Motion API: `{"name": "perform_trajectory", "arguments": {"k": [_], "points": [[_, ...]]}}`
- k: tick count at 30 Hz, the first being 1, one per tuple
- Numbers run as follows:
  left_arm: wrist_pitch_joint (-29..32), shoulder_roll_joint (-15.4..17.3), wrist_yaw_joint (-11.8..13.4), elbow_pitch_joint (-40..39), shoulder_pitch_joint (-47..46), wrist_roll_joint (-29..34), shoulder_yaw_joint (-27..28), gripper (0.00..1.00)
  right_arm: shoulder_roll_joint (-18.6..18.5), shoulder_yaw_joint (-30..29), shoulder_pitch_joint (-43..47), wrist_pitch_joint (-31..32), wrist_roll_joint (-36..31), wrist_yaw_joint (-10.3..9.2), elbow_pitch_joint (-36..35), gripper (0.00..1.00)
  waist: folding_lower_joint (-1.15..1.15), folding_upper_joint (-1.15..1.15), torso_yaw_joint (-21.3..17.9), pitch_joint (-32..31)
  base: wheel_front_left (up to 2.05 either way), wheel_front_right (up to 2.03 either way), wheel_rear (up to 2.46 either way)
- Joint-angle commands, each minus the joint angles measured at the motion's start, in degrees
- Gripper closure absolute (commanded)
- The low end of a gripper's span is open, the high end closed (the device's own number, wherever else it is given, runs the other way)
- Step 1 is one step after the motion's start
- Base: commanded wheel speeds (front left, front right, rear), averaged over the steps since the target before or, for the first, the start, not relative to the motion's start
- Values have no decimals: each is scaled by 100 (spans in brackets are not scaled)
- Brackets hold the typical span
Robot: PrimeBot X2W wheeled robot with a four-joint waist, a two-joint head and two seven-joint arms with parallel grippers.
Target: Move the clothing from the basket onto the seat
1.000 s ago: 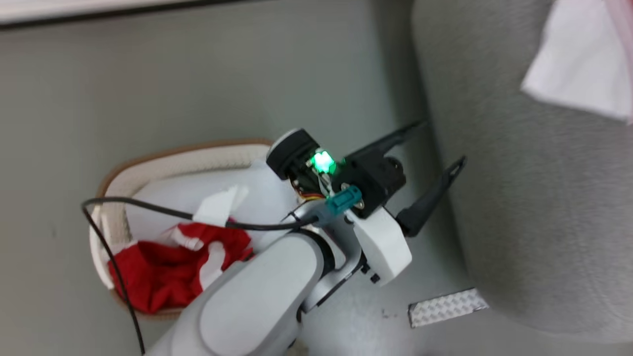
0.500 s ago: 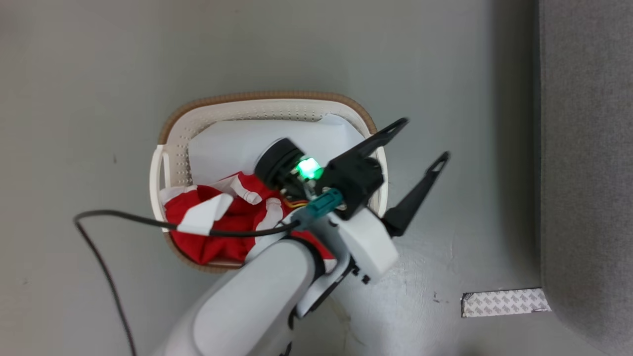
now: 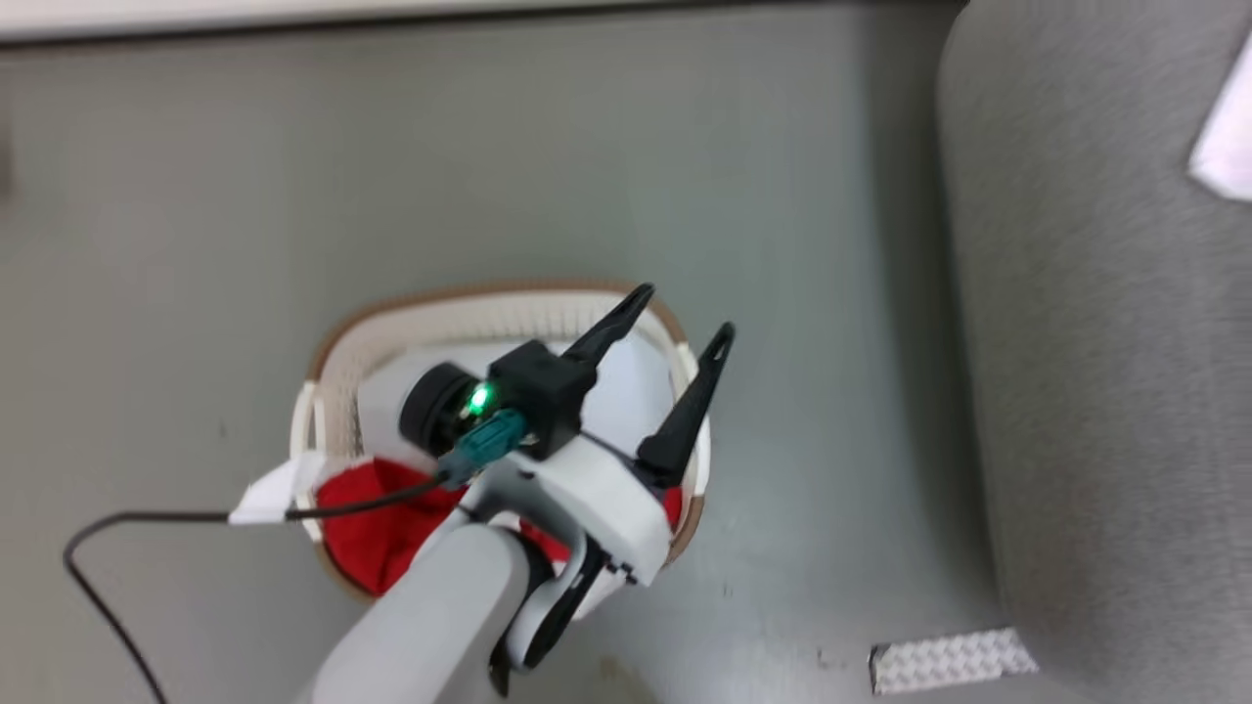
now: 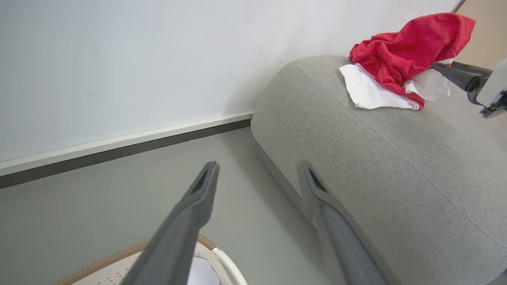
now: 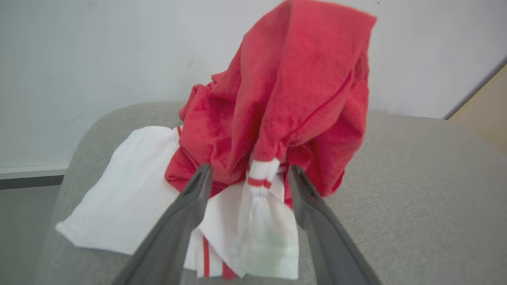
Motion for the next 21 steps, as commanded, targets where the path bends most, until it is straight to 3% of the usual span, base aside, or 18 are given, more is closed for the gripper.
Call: {"name": "perform_trajectory", "arguments": {"k": [1, 6, 14, 21], "points": [[-135, 31, 41, 56, 194, -130, 70, 0, 37, 0, 481, -17, 52, -14, -319, 0, 1, 0, -144, -550, 0, 0, 0], [-527, 119, 165, 299, 705, -429, 336, 0, 277, -245, 1877, -18, -176, -14, -1596, 0, 1, 0, -74, -1258, 0, 0, 0], [-1202, 309, 416, 902, 1637, -746, 753, 0, 1080, -545, 3774, -10, -798, -14, -3698, 0, 1, 0, 268, -2306, 0, 0, 0], [-1619, 446, 473, 1343, 2438, -855, 1120, 0, 1828, -388, 5015, -10, -966, -14, -4740, 0, 1, 0, 615, -3058, 0, 0, 0]]}}
